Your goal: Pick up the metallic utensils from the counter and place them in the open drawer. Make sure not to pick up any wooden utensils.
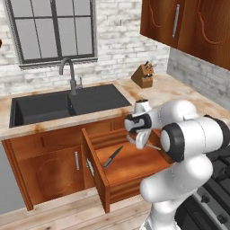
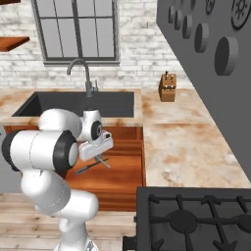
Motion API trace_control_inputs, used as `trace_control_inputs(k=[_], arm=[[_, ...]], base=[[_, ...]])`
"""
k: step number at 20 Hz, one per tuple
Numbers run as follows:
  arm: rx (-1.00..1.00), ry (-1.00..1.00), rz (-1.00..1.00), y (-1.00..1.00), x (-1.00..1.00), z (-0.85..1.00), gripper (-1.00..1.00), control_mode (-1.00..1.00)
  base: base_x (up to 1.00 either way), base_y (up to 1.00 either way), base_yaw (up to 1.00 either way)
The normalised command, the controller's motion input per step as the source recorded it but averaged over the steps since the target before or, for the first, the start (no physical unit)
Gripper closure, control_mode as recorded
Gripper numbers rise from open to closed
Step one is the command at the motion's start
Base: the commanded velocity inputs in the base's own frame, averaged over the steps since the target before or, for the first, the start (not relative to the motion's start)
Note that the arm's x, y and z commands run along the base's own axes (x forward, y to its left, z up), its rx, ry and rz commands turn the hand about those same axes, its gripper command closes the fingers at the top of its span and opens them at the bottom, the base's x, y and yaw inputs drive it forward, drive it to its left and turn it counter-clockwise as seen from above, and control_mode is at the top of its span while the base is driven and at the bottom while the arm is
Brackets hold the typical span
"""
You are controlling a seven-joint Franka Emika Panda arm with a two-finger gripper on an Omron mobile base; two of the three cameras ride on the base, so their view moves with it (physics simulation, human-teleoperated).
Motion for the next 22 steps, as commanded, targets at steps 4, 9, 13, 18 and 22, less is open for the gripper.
trace_control_inputs(k=[4, 9, 13, 18, 22], arm=[[0.0, 0.02, 0.26, 0.03, 0.24, -0.32, 1.0, -1.0], [0.14, 0.09, 0.1, 0.09, 0.14, -0.23, 1.0, -1.0], [0.17, 0.11, 0.02, 0.16, 0.33, -0.3, 1.0, -1.0], [0.06, 0.16, 0.0, 0.3, 0.43, -0.42, 1.0, -1.0], [0.0, 0.13, 0.0, 0.4, 0.43, -0.51, 1.0, -1.0]], base=[[0.0, 0.0, 0.0], [0.0, 0.0, 0.0], [0.0, 0.0, 0.0], [0.0, 0.0, 0.0], [0.0, 0.0, 0.0]])
